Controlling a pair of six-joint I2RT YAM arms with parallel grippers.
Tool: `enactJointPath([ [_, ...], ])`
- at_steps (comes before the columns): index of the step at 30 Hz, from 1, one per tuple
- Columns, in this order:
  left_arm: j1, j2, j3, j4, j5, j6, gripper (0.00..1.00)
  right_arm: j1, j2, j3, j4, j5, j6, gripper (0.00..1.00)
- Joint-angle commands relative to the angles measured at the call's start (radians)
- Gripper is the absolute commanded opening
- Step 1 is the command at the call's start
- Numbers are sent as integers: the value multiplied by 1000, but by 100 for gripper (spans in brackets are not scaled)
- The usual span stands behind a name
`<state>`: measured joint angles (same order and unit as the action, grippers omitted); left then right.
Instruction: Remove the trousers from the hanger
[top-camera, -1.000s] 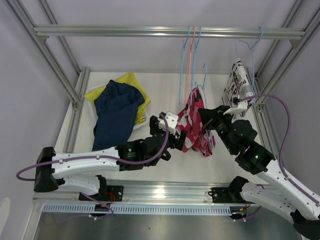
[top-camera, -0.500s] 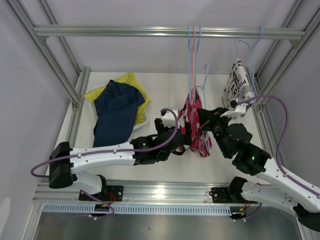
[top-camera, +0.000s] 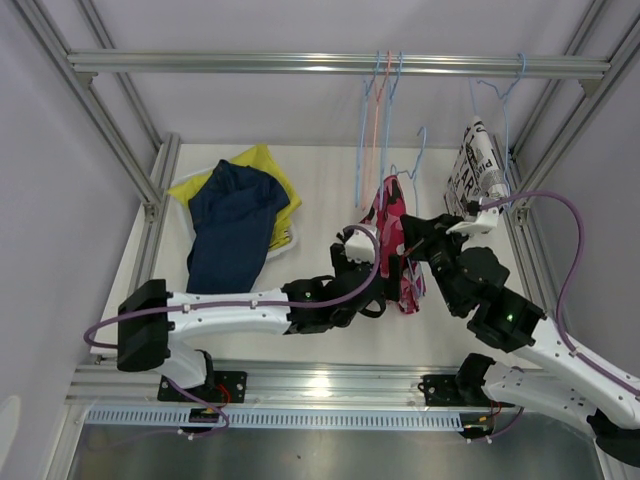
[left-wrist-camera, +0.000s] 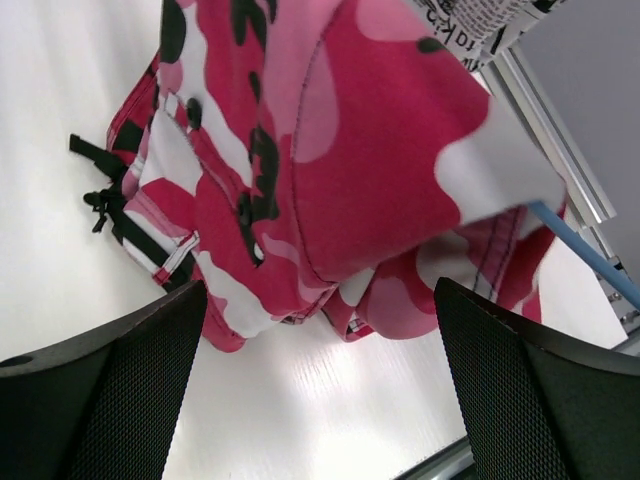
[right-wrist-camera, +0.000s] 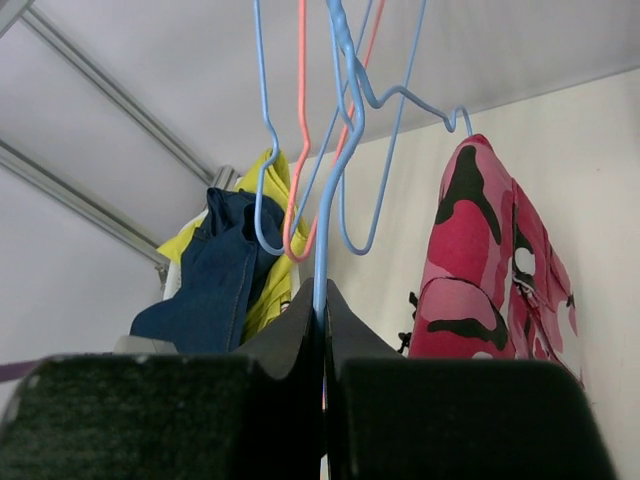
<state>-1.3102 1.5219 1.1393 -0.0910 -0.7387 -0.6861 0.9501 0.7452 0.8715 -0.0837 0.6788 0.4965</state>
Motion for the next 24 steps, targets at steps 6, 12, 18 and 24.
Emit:
enactJointPath([
  [6,5,102,97,48,-99,134,99,-25,-53,17,113,-16,30,0],
  [12,66,92,60,46,-80,103,99,-25,-86,18,91,-39,36,0],
  [18,100,113,77,85,-88,168,99,-22,-95,18,87,-50,45,0],
  [24,121,127,88,126,-76,178,99,-22,-102,9,56,-77,56,0],
])
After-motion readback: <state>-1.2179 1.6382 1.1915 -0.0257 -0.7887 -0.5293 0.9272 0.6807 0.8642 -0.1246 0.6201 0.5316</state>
